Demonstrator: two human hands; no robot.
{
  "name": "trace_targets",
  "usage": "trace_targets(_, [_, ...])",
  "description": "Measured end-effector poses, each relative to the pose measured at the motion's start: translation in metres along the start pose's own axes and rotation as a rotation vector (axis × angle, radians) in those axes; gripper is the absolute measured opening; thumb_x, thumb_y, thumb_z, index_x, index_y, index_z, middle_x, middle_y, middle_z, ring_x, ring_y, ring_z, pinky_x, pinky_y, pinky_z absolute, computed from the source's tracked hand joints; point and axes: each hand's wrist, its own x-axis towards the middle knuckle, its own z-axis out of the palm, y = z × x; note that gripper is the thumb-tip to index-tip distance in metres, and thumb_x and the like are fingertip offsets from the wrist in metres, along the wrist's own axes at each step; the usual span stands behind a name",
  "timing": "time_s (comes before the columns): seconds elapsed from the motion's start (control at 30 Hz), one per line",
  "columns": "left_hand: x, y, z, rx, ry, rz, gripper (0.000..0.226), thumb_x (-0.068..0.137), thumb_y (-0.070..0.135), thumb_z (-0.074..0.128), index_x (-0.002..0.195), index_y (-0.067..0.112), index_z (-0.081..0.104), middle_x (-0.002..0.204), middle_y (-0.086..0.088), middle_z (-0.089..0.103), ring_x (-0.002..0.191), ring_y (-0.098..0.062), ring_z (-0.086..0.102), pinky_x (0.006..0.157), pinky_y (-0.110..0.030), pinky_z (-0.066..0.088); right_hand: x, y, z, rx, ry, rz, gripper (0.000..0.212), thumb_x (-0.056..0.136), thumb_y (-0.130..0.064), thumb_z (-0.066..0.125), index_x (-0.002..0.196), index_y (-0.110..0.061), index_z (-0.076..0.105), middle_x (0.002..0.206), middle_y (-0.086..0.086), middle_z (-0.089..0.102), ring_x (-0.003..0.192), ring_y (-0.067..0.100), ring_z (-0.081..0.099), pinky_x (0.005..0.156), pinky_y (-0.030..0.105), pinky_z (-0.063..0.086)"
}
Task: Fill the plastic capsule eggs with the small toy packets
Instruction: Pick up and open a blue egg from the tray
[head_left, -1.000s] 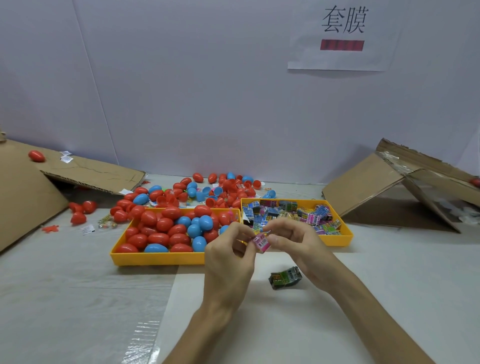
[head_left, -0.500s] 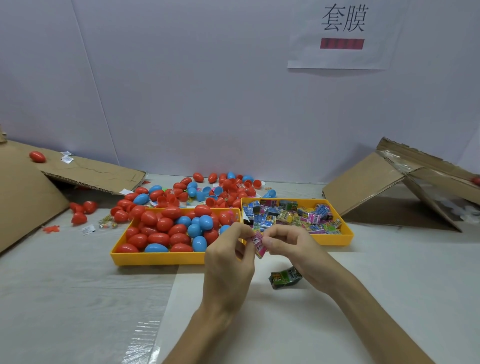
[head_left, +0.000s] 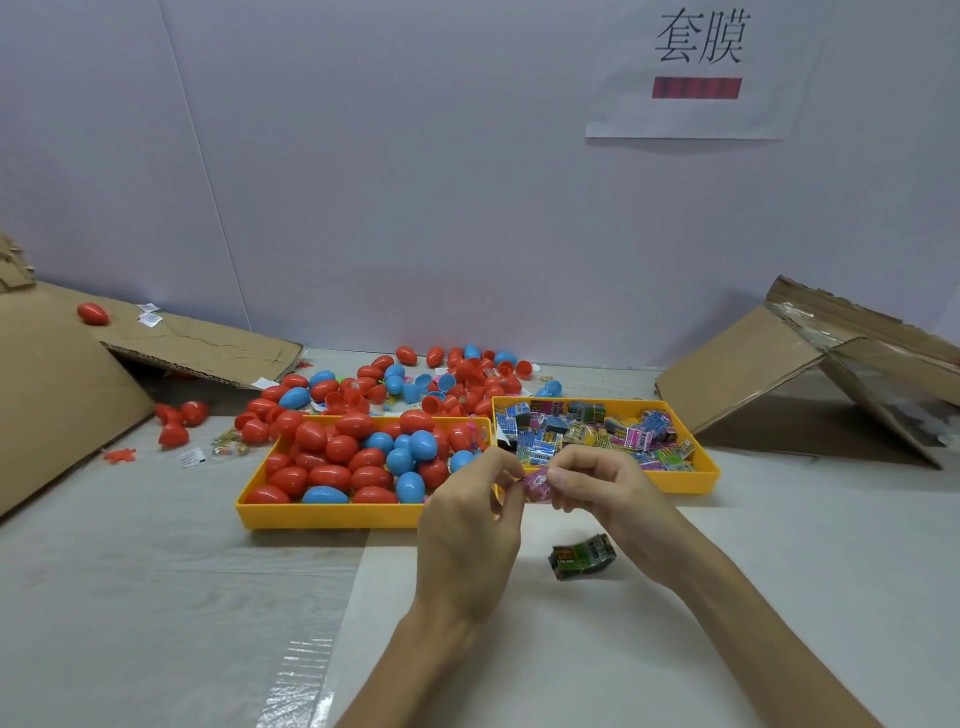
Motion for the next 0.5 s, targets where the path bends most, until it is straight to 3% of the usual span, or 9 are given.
trace_targets(0.17, [0.0,0.001,0.0,0.009,-0.011,-0.064,0.015,0.087,0.027,0.079,0.094,0.025,0.066,0.076,0.014,0.065,0.071,-0.007,0.062,0.059,-0.028,0.055,0.0,0.001,-0.001,0.02,-0.008,-0.007,0.018,0.083,-0.024,0.07,0.086,-0.007,0.075,0.079,0.02,0.055,0.069,0.022,0.045,0.063,0.021,0.044])
trace_targets(0.3, [0.002,-0.002,-0.002,-0.041,-0.081,-0.08,0.013,0.088,0.036,0.076,0.093,0.03,0.066,0.079,0.018,0.064,0.082,-0.004,0.06,0.068,-0.026,0.053,0.001,0.003,-0.001,0.032,0.019,-0.009,0.02,0.082,-0.026,0.07,0.087,-0.008,0.076,0.076,0.013,0.058,0.068,0.018,0.046,0.059,0.018,0.043])
trace_targets(0.37, [0.005,-0.005,-0.005,0.008,-0.096,-0.063,0.019,0.09,0.05,0.068,0.092,0.031,0.067,0.085,0.019,0.065,0.087,-0.003,0.056,0.076,-0.031,0.047,0.001,0.002,-0.003,0.047,0.046,-0.014,0.018,0.082,-0.025,0.069,0.085,-0.01,0.077,0.075,0.008,0.061,0.069,0.017,0.05,0.059,0.019,0.042])
trace_targets(0.43, [0.01,-0.011,-0.01,0.143,-0.003,-0.063,0.028,0.091,0.057,0.059,0.092,0.031,0.067,0.091,0.018,0.065,0.089,-0.006,0.053,0.078,-0.033,0.04,0.001,0.001,-0.006,0.086,0.111,0.0,0.015,0.079,-0.024,0.07,0.084,-0.013,0.078,0.078,0.008,0.064,0.075,0.02,0.054,0.064,0.022,0.044])
trace_targets(0.5, [0.016,-0.022,-0.017,0.256,0.145,-0.14,0.015,0.093,0.042,0.066,0.098,0.028,0.067,0.098,0.012,0.066,0.094,-0.014,0.056,0.079,-0.036,0.039,0.002,0.0,-0.011,0.138,0.172,0.028,0.015,0.076,-0.024,0.071,0.085,-0.015,0.08,0.085,0.007,0.069,0.084,0.022,0.058,0.073,0.024,0.049])
